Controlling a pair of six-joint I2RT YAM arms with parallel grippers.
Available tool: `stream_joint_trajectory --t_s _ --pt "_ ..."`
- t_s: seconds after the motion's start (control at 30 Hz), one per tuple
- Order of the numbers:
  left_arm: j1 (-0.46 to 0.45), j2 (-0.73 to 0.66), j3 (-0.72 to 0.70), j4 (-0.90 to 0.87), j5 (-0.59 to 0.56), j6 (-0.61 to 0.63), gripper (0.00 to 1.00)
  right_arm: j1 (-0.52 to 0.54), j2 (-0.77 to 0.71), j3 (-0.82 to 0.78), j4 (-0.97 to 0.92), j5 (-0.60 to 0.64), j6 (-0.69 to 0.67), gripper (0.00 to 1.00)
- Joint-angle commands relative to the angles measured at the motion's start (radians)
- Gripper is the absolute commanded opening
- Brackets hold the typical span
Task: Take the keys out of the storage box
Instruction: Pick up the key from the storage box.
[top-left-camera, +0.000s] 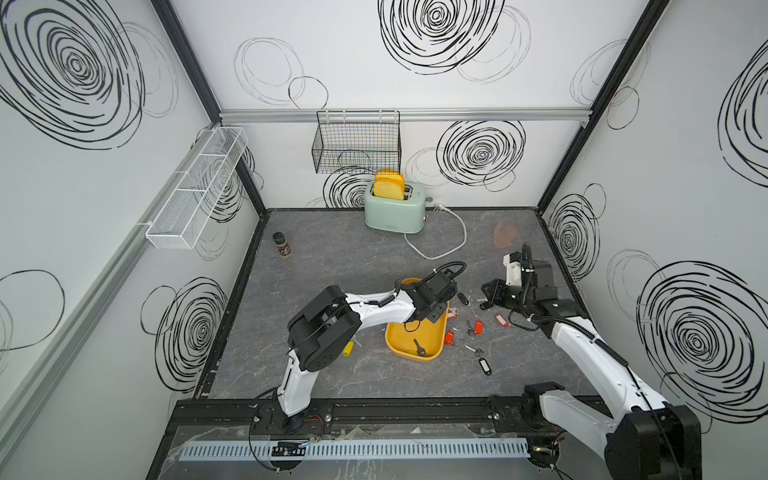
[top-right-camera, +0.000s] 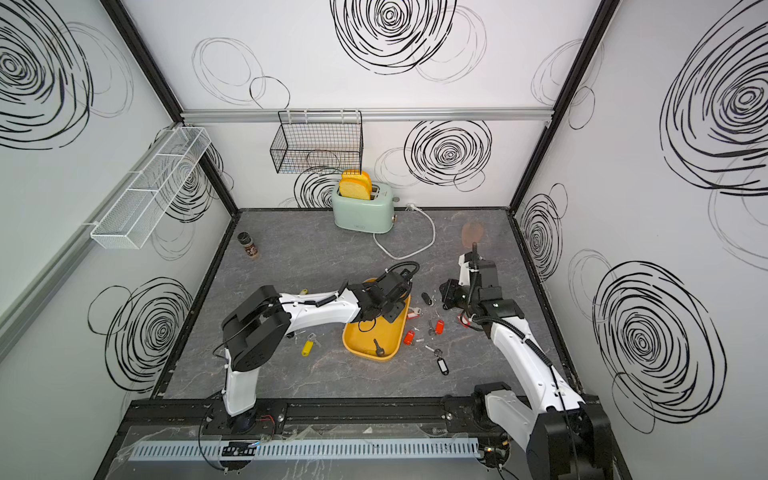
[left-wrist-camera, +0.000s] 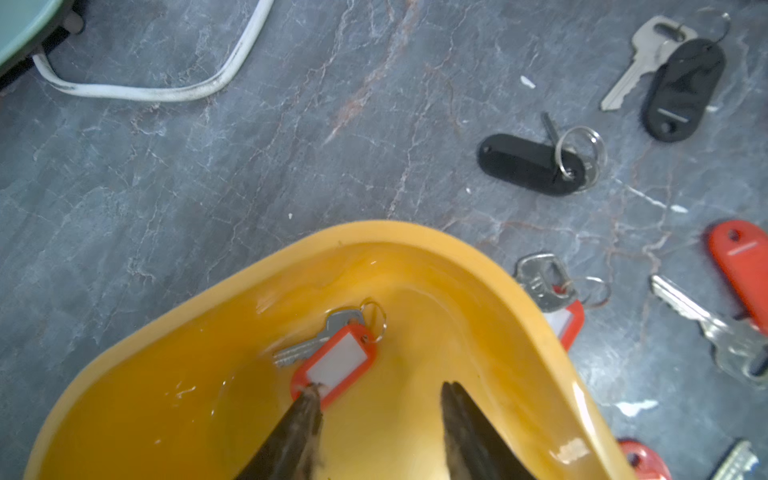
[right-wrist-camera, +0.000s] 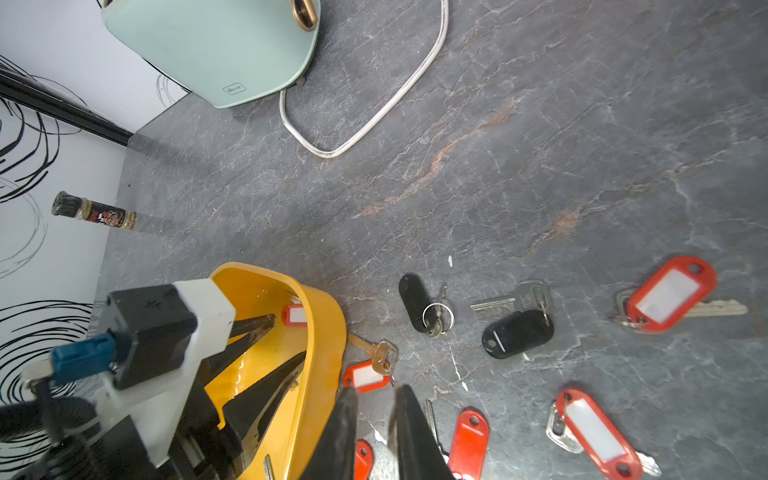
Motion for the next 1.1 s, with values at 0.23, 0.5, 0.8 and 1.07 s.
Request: stream_joint_trajectory --t_s 0.23,0.5,0.8,1.07 --pt "-0.013 0.085 0.07 0.043 -0.106 0.036 0.43 0.006 -0.016 -0.012 0.01 -0.005 -0.01 0.22" --pt "-0.023 0.127 0.094 0.043 -0.123 0.039 0.44 0.006 -0.012 -0.012 0.008 -0.001 -0.011 0.21" --pt "-0.027 0.152 0.102 0.038 -0.129 0.044 0.23 0.006 -0.015 -0.01 0.007 0.005 -0.01 0.21" --pt "-0.029 0.097 0.098 0.023 -0.137 0.041 0.07 0.006 -0.026 -0.014 0.01 0.009 -0.006 0.21"
